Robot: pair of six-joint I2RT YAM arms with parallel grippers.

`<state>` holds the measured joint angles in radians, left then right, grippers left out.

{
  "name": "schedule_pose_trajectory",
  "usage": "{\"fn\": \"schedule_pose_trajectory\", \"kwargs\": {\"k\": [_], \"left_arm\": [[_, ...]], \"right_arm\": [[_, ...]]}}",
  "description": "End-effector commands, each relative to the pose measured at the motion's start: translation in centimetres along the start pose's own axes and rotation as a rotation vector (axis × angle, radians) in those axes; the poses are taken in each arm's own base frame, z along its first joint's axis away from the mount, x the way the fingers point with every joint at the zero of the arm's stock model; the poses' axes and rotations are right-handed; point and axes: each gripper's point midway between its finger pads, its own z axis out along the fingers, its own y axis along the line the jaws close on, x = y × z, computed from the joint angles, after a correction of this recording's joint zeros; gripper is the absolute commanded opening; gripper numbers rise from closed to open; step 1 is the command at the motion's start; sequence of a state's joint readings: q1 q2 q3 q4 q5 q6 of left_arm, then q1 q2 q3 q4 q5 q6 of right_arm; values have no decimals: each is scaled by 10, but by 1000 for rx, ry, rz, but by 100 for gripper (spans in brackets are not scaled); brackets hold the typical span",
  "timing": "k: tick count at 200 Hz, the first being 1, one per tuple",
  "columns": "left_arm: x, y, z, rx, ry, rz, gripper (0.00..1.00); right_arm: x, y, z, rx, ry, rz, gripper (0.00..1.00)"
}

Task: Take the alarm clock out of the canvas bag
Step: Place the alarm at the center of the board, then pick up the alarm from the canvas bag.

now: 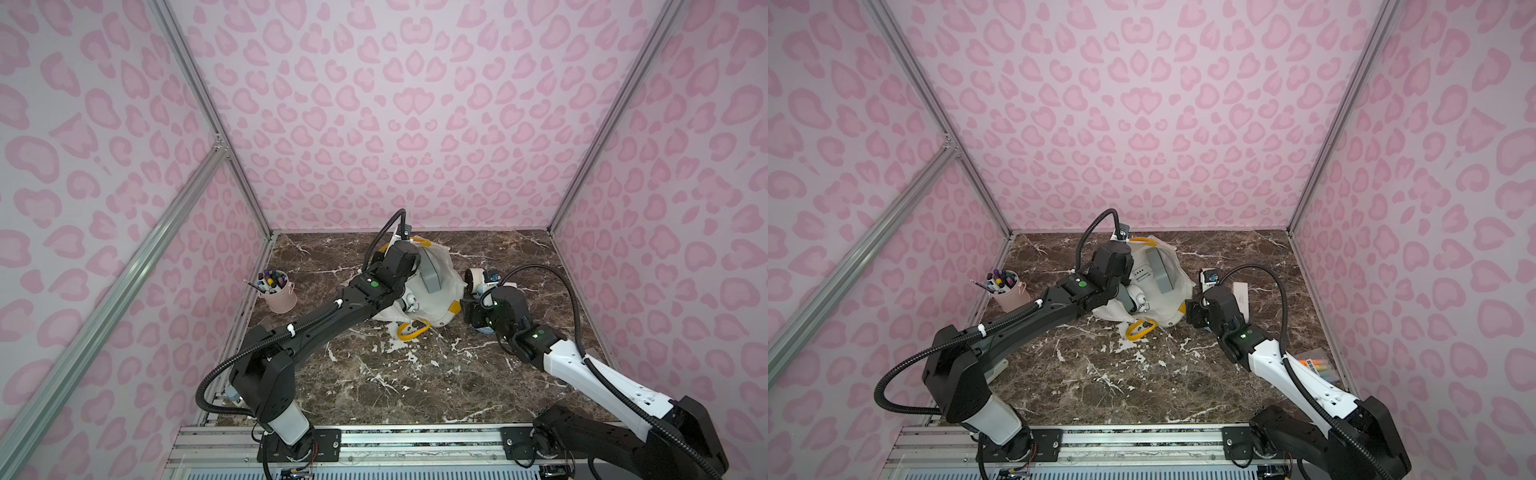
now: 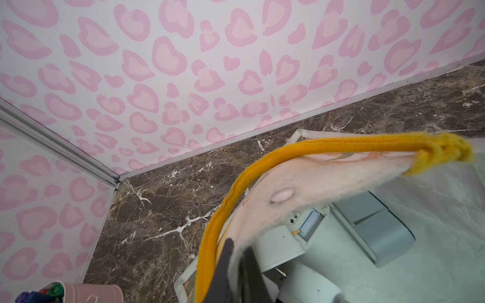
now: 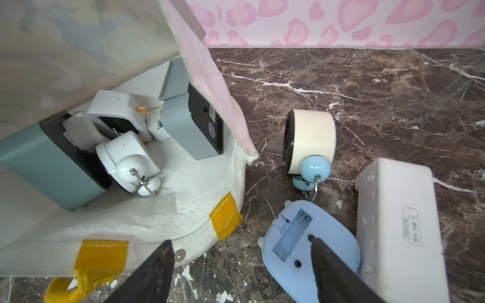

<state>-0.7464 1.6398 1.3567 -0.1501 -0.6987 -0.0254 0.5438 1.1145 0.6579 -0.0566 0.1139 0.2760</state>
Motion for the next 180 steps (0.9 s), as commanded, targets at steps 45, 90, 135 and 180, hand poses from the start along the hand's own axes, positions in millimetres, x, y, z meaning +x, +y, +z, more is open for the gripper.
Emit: {"fn": "schedule_pose_trajectory", "kwargs": {"k": [45, 90, 135, 180], "left_arm": [[0, 1, 0, -2, -5, -17, 3], [0, 0, 0, 1, -4, -18, 3], [0, -1, 1, 4, -4, -20, 3], [-1, -2, 0, 6, -6, -22, 3]], "right_arm": [[-1, 35, 9, -5, -46, -100, 93], [5, 54, 22, -30, -27, -148, 98], [5, 68, 40, -46, -8, -199, 98], [3, 75, 64, -17, 18, -256, 97]]}}
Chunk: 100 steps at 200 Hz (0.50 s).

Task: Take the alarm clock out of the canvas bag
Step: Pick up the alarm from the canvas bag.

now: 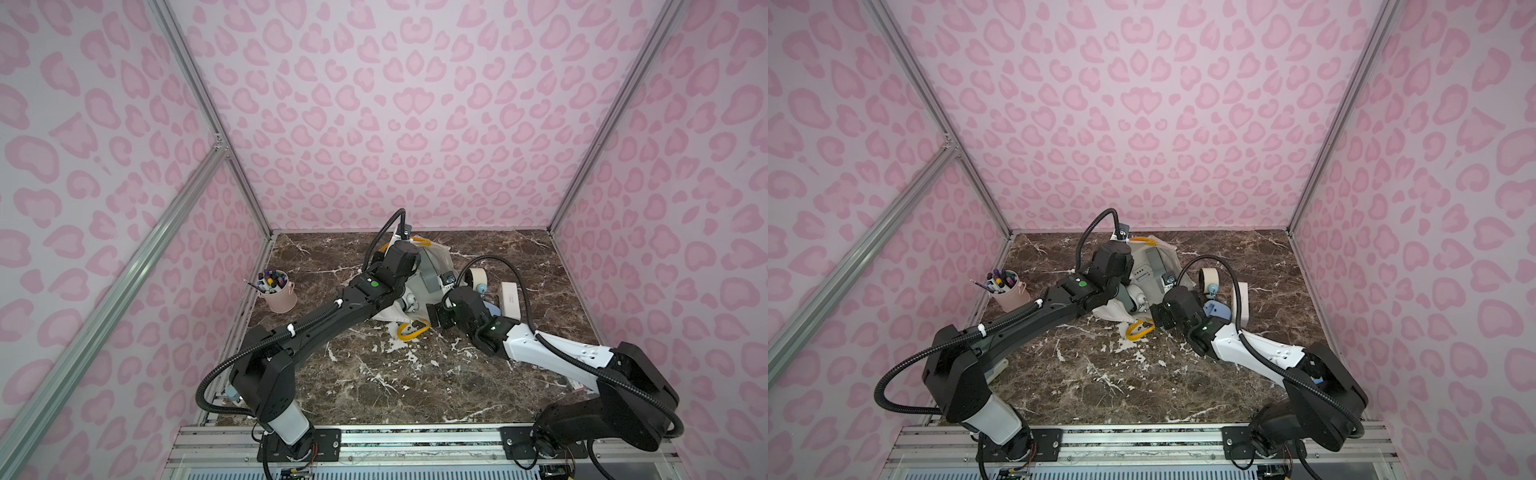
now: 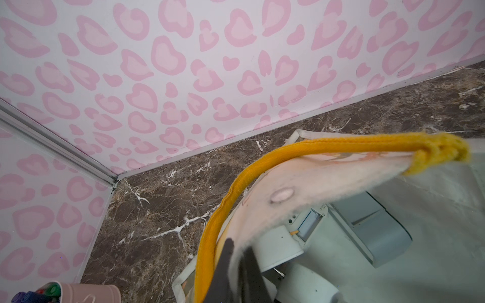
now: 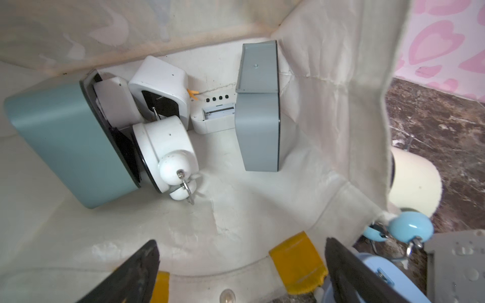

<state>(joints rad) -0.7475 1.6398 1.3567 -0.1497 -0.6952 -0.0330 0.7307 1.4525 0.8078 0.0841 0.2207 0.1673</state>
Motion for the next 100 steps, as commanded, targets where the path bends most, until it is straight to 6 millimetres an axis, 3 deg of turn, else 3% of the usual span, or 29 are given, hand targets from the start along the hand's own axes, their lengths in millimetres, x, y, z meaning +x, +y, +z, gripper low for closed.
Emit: {"fn": "schedule_pose_trajectory", "kwargs": {"k": [1, 67, 100], "left_arm": [[-1, -1, 0, 3, -7, -16, 3], [-9, -2, -4, 25, -23, -38, 3], [-11, -3, -4, 38, -26, -45, 3]], "right_arm": [[-5, 1, 12, 26, -4, -34, 97], [-10, -5, 44, 129, 13, -95, 86], [-7, -13, 60, 173, 39, -121, 86]]}}
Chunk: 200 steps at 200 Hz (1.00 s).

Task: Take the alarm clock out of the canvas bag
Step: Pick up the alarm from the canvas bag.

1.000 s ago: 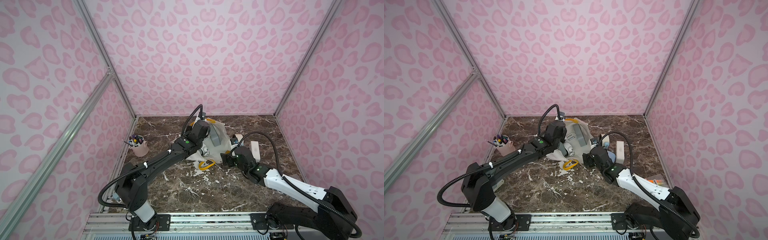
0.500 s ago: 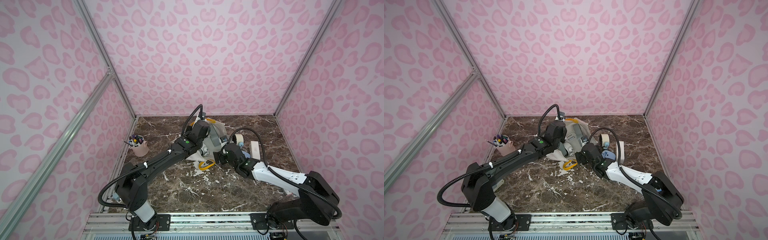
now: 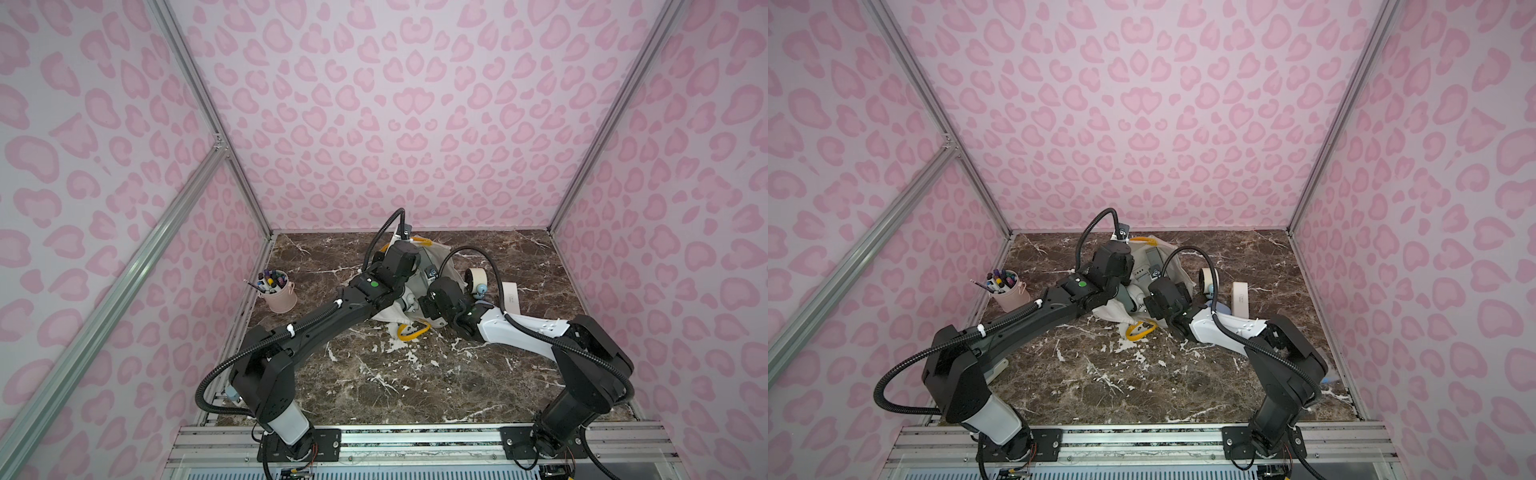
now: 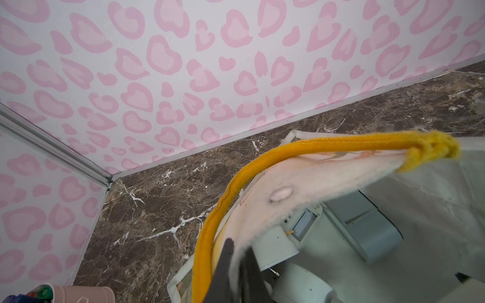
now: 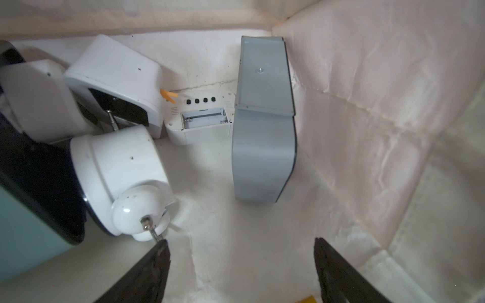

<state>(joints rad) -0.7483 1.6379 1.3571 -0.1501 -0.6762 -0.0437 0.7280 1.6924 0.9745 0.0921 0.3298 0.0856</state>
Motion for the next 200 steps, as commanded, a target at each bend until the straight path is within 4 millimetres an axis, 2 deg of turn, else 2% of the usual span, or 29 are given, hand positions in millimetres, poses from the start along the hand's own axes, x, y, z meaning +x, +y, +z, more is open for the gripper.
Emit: {"fn": "schedule_pose_trajectory", "kwargs": {"k": [1, 34, 126, 200], "left_arm": [[-11, -1, -3, 19, -26, -33, 3], [-8, -1, -4, 21, -23, -25, 3], [-9, -7, -5, 65, -28, -24, 3], [-11, -13, -8, 106, -31, -23, 3]], "right_arm": [[-2, -10, 10, 56, -6, -14, 86], [-2, -17, 20, 69, 4, -13, 85], [-4, -13, 51, 74, 45, -67, 84], [-4, -16, 66, 61, 67, -75, 82]]}}
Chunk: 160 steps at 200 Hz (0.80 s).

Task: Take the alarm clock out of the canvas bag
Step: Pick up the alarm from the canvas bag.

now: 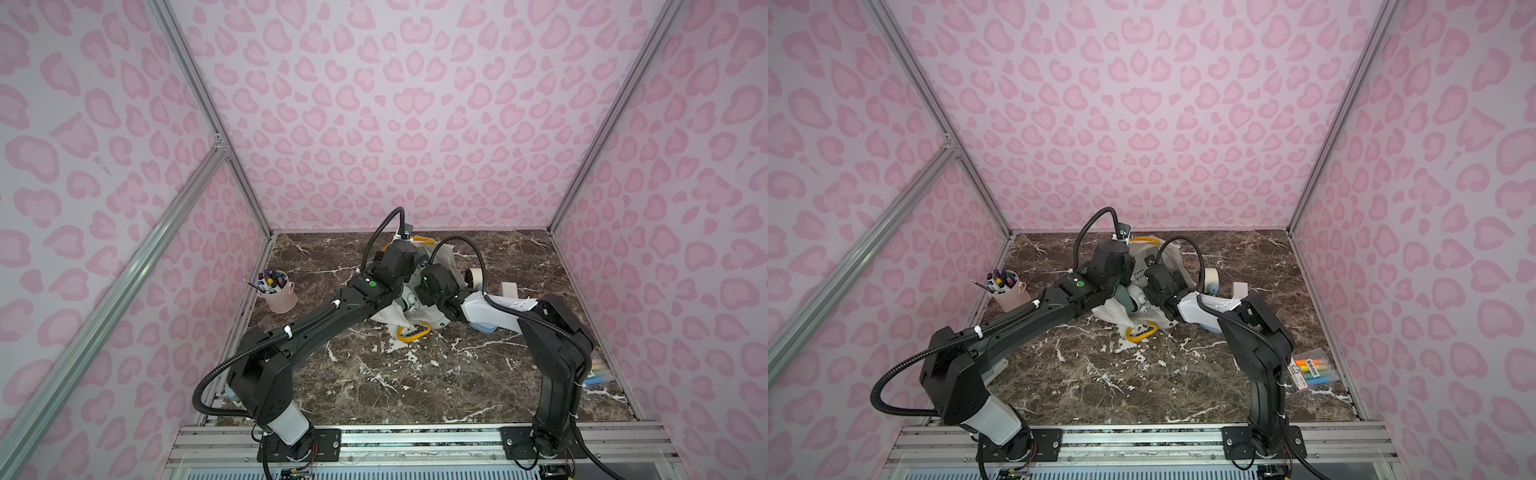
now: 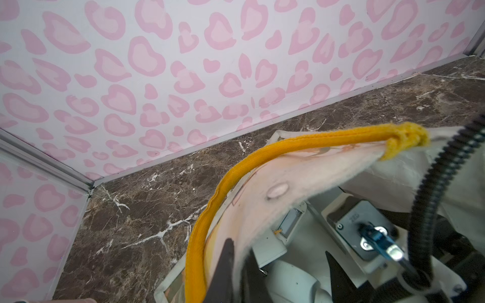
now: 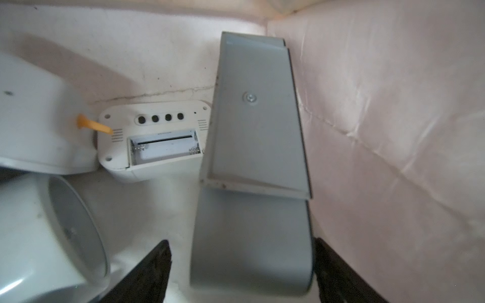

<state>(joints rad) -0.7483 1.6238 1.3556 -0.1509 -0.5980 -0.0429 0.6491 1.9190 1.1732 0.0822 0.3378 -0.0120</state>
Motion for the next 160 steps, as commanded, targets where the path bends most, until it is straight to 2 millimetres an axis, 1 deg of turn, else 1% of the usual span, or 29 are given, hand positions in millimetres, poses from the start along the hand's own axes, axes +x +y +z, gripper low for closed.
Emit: {"fn": "schedule_pose_trajectory", "kwargs": {"k": [1, 40, 72, 74, 81, 116, 160], "left_arm": [[-8, -2, -4, 27, -27, -16, 3], [-10, -3, -5, 41, -34, -16, 3], [-12, -6, -7, 56, -40, -19, 3], [-4, -7, -6, 56, -24, -8, 3], [0, -7, -5, 57, -18, -5, 3], [1, -6, -5, 53, -17, -4, 3], [1, -4, -5, 40, -15, -3, 3]], "right_arm": [[3, 1, 6, -10, 14, -9, 82], [3, -2, 10, -30, 20, -1, 80], [4, 2, 13, -60, 27, -15, 72], [4, 2, 14, -61, 28, -17, 72], [4, 3, 14, -62, 31, -20, 71], [2, 5, 16, -76, 32, -20, 65], [-1, 8, 16, -89, 35, -9, 55]]}}
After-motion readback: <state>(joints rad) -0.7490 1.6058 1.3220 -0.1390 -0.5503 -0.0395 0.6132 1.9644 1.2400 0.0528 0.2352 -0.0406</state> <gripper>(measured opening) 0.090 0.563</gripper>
